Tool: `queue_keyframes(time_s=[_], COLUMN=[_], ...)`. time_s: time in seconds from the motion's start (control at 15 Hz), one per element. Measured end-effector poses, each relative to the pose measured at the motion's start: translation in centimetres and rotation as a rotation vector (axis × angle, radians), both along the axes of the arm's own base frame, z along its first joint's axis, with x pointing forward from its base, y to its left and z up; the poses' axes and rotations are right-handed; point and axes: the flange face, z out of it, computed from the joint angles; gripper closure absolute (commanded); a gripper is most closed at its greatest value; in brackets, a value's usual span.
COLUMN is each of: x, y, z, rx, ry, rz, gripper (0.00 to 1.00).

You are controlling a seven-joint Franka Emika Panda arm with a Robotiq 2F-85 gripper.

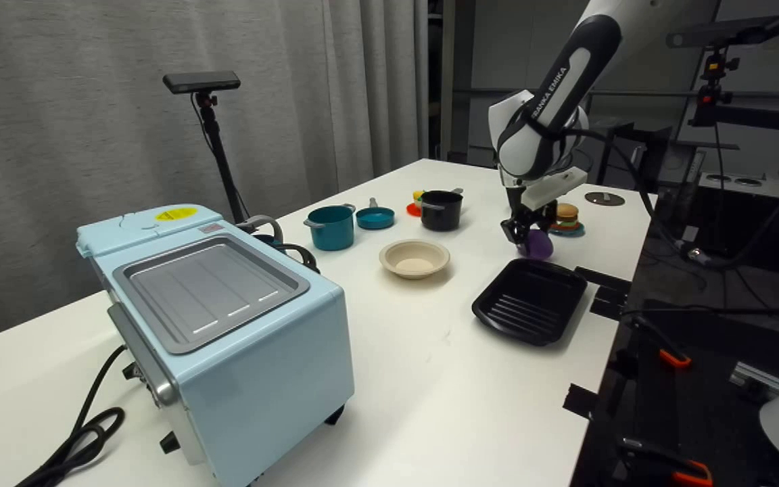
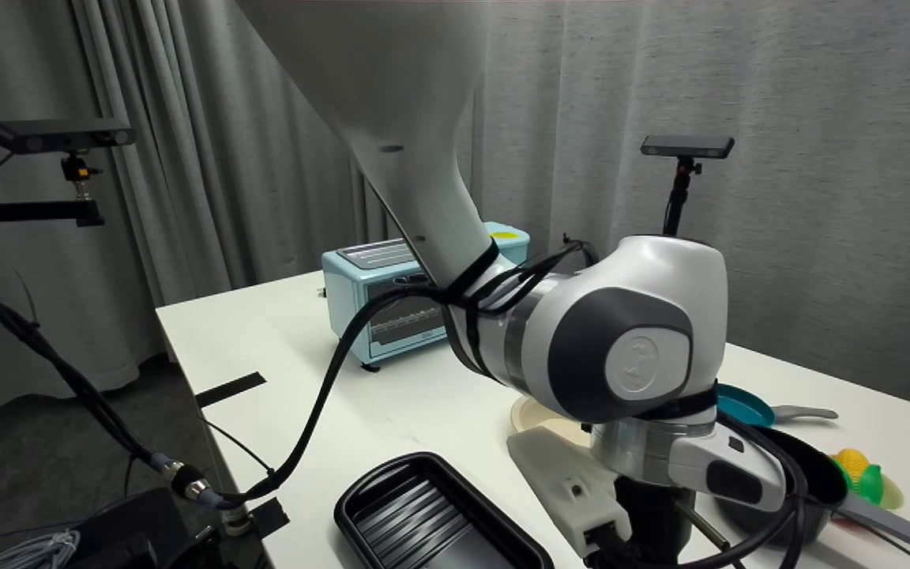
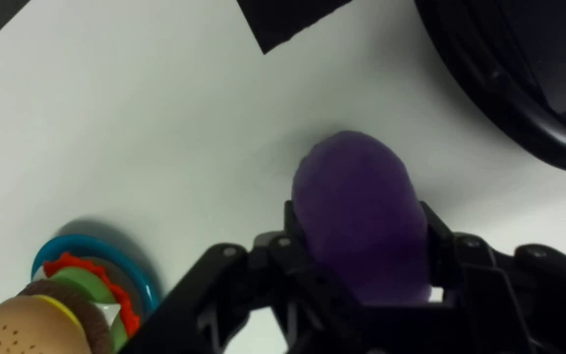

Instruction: Put the purple plushy on the cream plate

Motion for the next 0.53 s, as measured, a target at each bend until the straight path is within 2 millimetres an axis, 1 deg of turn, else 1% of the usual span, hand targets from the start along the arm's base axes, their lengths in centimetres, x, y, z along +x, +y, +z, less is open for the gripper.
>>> queue_keyframes(time_s=[0.13, 0.27, 0.33, 0.4, 0.47, 0.53], x=[0.6, 1.4, 1.8, 2.4, 2.9, 3.5], y=[0.3, 0.8, 1.1, 1.5, 2.0, 2.6], z=[0.4, 1.1, 1.6, 2.3, 3.0, 4.0], rx=[-0.003, -0.006, -0.008, -0.009, -0.009, -0.008], ry=[-0.011, -0.028, -0.039, -0.053, -0.07, -0.09], rz=[0.009, 0.023, 0.031, 0.039, 0.048, 0.058], gripper=[0.88, 0.89, 0.94, 0.96, 0.93, 0.93])
